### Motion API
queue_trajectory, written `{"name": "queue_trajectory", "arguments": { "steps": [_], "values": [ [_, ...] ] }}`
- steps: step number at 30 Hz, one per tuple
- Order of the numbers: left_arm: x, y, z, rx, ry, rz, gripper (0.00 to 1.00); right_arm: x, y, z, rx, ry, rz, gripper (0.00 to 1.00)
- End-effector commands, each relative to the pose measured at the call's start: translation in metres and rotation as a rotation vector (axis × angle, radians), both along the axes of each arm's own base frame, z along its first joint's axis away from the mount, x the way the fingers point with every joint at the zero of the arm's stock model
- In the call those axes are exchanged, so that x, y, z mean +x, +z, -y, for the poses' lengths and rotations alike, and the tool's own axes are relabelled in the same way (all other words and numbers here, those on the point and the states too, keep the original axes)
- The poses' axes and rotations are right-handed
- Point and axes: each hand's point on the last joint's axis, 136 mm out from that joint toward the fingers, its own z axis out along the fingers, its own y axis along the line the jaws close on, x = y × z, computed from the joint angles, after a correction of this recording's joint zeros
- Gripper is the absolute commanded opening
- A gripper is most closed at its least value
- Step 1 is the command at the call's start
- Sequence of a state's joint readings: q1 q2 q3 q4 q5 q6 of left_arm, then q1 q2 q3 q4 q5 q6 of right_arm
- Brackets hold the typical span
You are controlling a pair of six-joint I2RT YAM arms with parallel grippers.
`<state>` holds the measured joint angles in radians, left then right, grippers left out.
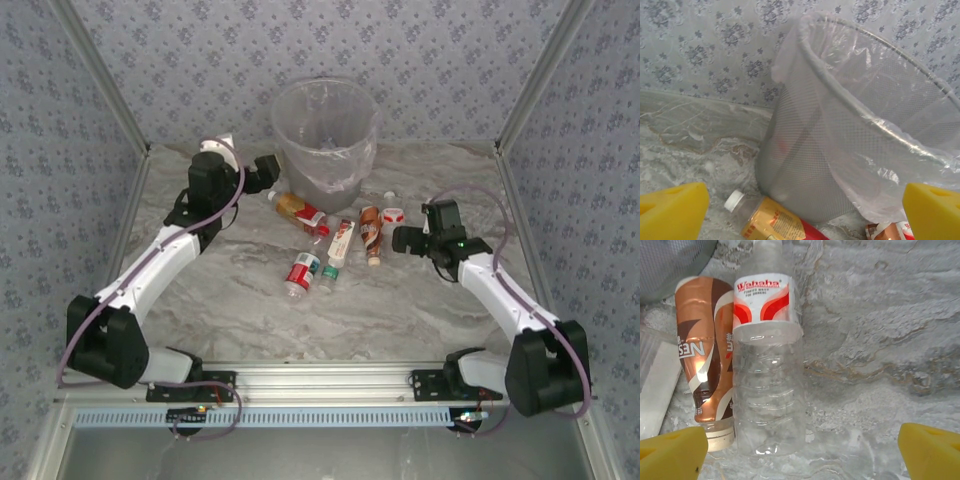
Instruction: Put the plastic bottles in the bin
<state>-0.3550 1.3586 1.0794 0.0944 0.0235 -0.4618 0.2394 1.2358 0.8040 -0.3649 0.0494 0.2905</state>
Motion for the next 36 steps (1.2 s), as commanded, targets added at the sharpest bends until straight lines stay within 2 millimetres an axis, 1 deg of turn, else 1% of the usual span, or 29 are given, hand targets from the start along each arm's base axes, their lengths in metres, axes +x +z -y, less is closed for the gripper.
{"name": "queue_trajectory", "arguments": {
  "steps": [1,8,10,15,17,19,21,23,26,29,31,36],
  "values": [
    [-0.008,0.015,-0.012,-0.032,0.037,0.042,0.99,0.004,-0.004,-0.010,0.057,0.003,-0.064,1.00],
    [-0.020,0.004,-0.030,-0.006,0.090,0.023,0.99,0.019,-0.024,-0.025,0.088,0.013,-0.136,0.99],
    [-0.022,0.000,-0.034,-0.002,0.103,0.018,1.00,0.023,-0.029,-0.023,0.064,-0.008,-0.157,0.99],
    [-0.025,-0.010,-0.036,0.003,0.110,-0.005,0.99,0.035,-0.044,-0.025,0.046,-0.038,-0.193,0.98],
    [-0.026,-0.013,-0.037,0.007,0.111,-0.014,0.99,0.041,-0.047,-0.024,0.033,-0.060,-0.196,0.93],
    [-0.027,-0.014,-0.038,0.009,0.114,-0.017,0.99,0.047,-0.049,-0.022,0.024,-0.078,-0.186,0.92],
    [-0.028,-0.015,-0.039,0.011,0.117,-0.019,0.99,0.052,-0.050,-0.027,0.033,-0.059,-0.186,0.92],
    [-0.029,-0.015,-0.040,0.016,0.120,-0.019,0.99,0.055,-0.056,-0.033,0.039,-0.028,-0.210,0.92],
    [-0.030,-0.016,-0.043,0.022,0.128,-0.022,0.99,0.058,-0.066,-0.036,0.022,-0.007,-0.242,0.89],
    [-0.031,-0.017,-0.043,0.025,0.131,-0.026,0.99,0.061,-0.074,-0.033,-0.003,-0.011,-0.259,0.86],
    [-0.031,-0.019,-0.044,0.026,0.132,-0.032,1.00,0.061,-0.077,-0.027,-0.040,-0.028,-0.275,0.85],
    [-0.031,-0.020,-0.045,0.025,0.137,-0.035,0.99,0.062,-0.080,-0.016,-0.107,-0.056,-0.294,0.81]
  ]
}}
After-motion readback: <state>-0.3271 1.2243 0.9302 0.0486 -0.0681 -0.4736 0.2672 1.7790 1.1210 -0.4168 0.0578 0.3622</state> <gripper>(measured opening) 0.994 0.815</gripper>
